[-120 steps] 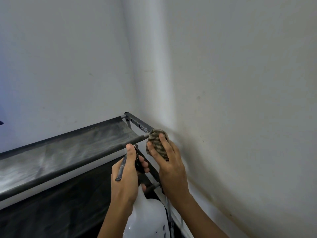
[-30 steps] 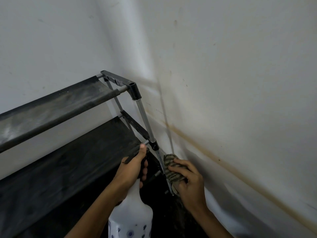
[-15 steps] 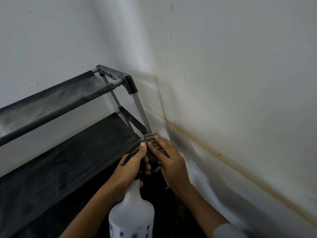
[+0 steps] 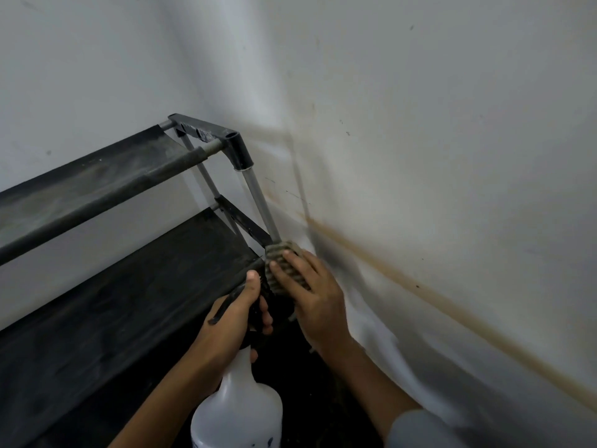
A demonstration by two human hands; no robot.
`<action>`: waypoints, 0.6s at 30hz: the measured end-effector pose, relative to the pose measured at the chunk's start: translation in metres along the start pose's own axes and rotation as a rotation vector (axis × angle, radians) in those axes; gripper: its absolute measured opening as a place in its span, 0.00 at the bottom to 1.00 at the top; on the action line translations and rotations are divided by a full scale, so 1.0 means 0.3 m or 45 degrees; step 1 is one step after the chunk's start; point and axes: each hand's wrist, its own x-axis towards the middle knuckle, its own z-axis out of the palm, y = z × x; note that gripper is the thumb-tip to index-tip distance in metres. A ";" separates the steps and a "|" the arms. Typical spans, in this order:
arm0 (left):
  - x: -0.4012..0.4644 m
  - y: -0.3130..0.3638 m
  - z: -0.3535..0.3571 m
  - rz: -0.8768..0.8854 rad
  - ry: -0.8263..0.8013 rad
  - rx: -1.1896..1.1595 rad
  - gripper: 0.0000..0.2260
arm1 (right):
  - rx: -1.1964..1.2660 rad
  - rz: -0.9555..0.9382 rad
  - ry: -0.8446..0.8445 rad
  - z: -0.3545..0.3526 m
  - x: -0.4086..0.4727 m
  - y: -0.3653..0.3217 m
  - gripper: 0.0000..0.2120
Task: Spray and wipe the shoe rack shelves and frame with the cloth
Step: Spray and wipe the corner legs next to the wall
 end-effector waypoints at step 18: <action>0.014 -0.003 0.032 -0.073 0.084 0.027 0.25 | 0.382 0.815 -0.019 -0.073 -0.307 -0.009 0.22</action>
